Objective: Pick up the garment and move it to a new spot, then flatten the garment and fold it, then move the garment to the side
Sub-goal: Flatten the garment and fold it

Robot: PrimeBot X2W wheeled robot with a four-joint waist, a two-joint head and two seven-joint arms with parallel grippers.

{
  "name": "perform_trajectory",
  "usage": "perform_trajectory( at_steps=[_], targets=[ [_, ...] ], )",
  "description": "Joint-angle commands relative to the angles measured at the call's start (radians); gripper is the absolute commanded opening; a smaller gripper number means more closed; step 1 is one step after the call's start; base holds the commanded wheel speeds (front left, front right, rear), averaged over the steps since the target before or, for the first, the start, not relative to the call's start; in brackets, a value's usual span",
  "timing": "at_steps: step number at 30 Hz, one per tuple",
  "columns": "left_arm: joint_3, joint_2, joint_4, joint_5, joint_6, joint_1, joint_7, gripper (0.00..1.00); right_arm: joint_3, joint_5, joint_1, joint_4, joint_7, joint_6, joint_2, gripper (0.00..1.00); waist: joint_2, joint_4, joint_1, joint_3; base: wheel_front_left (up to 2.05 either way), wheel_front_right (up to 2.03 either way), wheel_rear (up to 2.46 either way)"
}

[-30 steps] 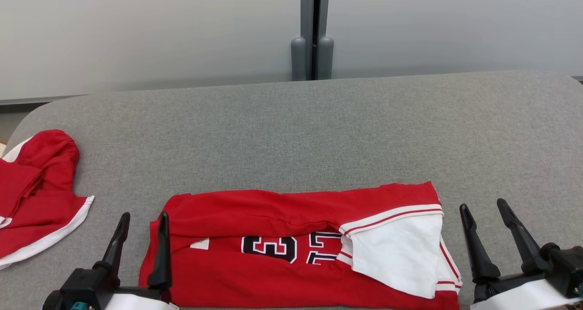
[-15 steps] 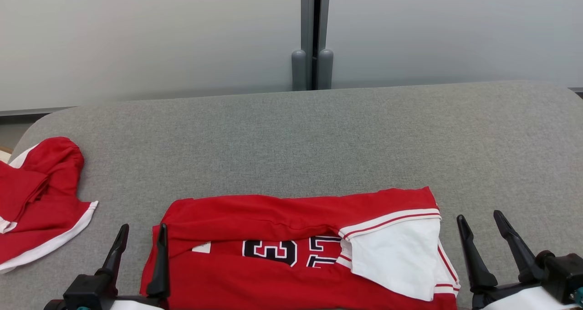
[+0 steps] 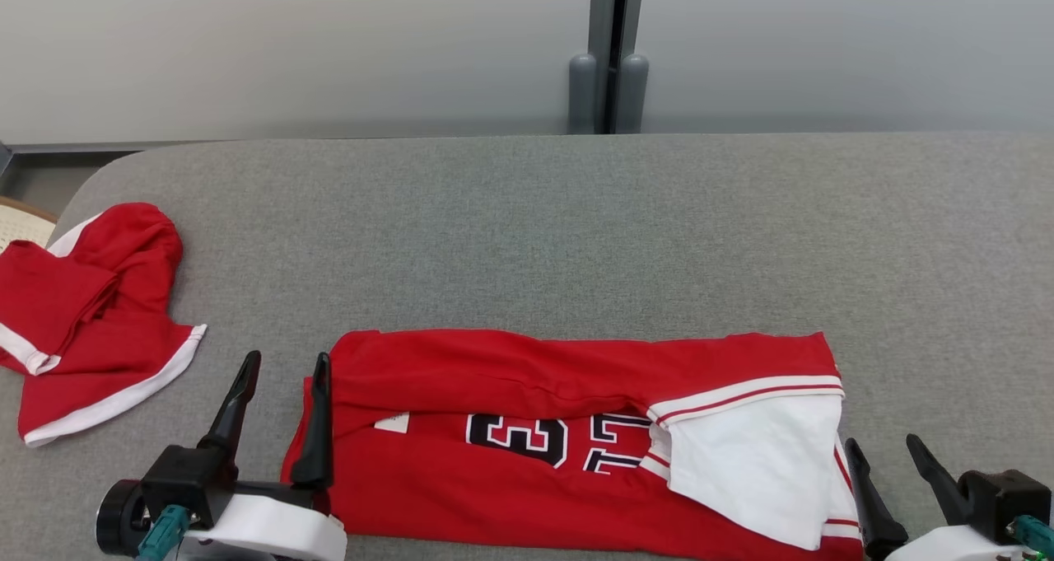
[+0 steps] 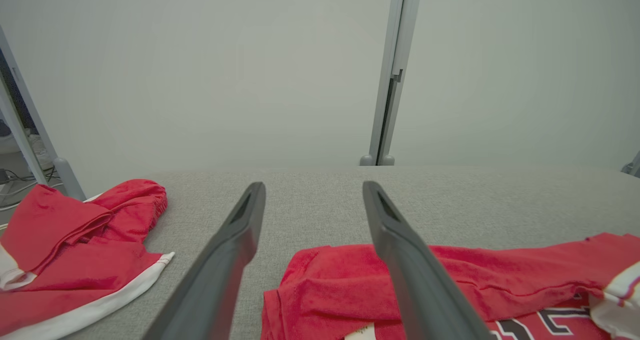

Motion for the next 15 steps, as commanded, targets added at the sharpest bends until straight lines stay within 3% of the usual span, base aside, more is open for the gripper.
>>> perform_trajectory(
  at_steps=[1, 11, 13, 14, 15],
  targets=[
    [-0.003, -0.005, 0.008, 0.008, -0.008, -0.034, -0.005, 1.0, -0.001, 0.009, -0.027, 0.053, -0.011, 0.0, -0.001, 1.0, -0.0001, 0.027, 0.0, 0.03, 0.0, 0.0, 0.0],
    [-0.002, -0.032, 0.04, 0.02, -0.033, -0.102, -0.016, 1.0, 0.061, 0.055, -0.119, 0.306, -0.002, 0.0, 0.018, 1.0, -0.0001, 0.063, 0.0, 0.08, 0.0, 0.0, 0.0],
    [0.004, -0.036, 0.043, 0.021, -0.039, -0.108, -0.016, 1.0, 0.086, 0.077, -0.125, 0.337, 0.013, 0.0, 0.023, 0.4, -0.0001, 0.065, 0.0, 0.082, 0.0, 0.0, 0.0],
    [0.009, -0.041, 0.041, 0.013, -0.039, -0.11, -0.017, 1.0, 0.098, 0.084, -0.125, 0.348, 0.021, 0.0, 0.025, 0.25, -0.0001, 0.064, 0.0, 0.083, 0.0, 0.0, 0.0],
    [0.014, -0.038, 0.034, 0.027, -0.041, -0.112, -0.018, 1.0, 0.107, 0.094, -0.124, 0.354, 0.021, 0.0, 0.026, 0.0, -0.0001, 0.062, 0.0, 0.081, 0.0, 0.0, 0.0]
  ],
)
